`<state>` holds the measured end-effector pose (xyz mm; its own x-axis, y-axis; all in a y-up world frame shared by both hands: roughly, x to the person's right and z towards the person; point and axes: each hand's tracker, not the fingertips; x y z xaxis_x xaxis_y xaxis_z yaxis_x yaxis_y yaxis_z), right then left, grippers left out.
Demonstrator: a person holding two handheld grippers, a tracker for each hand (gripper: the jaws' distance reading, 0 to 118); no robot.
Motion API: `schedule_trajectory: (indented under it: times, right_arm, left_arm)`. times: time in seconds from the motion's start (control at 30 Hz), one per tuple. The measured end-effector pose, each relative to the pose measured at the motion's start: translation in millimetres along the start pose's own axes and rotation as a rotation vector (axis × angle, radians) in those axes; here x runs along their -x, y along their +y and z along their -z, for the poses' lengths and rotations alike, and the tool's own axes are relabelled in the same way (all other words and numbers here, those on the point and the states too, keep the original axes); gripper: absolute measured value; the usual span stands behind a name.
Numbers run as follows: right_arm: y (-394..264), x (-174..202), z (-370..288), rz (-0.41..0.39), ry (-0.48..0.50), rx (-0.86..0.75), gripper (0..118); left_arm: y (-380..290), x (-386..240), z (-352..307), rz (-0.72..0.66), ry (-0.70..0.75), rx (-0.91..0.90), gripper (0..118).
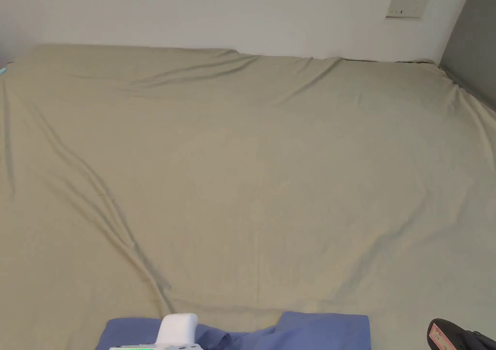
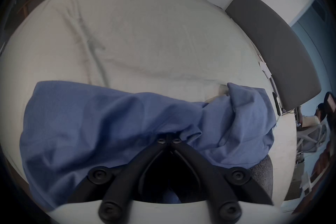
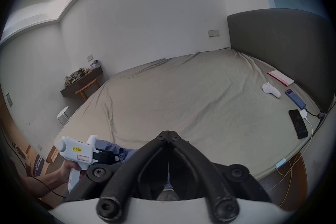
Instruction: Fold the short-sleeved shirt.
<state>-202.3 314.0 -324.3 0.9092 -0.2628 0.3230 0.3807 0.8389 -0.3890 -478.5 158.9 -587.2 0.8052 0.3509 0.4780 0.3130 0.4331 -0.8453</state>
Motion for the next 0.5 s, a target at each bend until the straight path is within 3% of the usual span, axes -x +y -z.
schedule_trajectory:
  times: [0.1, 0.13, 0.17, 0.2, 0.23, 0.3, 0.37, 0.5]
  right_arm:
    - [1.4, -1.6, -2.0, 0.003, -0.003, -0.002, 0]
    - [3.0, -1.4, -2.1, 0.002, 0.0, -0.003, 0]
    - [5.0, -0.2, -2.8, -0.005, 0.002, -0.007, 0]
    - [7.8, 1.8, -3.8, -0.019, 0.001, -0.014, 0]
    - [10.9, 3.5, -5.3, -0.032, -0.001, -0.023, 0]
    - [16.9, 5.3, -8.4, -0.047, 0.003, -0.04, 0]
    - [21.7, 5.7, -9.3, -0.052, 0.009, -0.05, 0]
    - [23.6, 5.4, -5.5, -0.056, 0.018, -0.056, 0]
  left_arm:
    - [5.7, 5.6, 0.4, -0.015, -0.049, 0.052, 1]
    - [10.2, 14.0, -8.8, -0.044, -0.106, 0.048, 13]
    - [17.7, 28.0, -20.2, -0.08, -0.179, 0.022, 64]
    - [24.0, 43.4, -37.2, -0.122, -0.279, -0.012, 101]
    - [30.1, 61.7, -53.1, -0.154, -0.34, -0.024, 112]
    - [36.6, 101.7, -91.6, -0.217, -0.41, -0.116, 111]
    - [43.0, 148.9, -108.7, -0.281, -0.388, -0.141, 111]
    - [36.2, 246.1, -81.7, -0.484, -0.396, 0.019, 111]
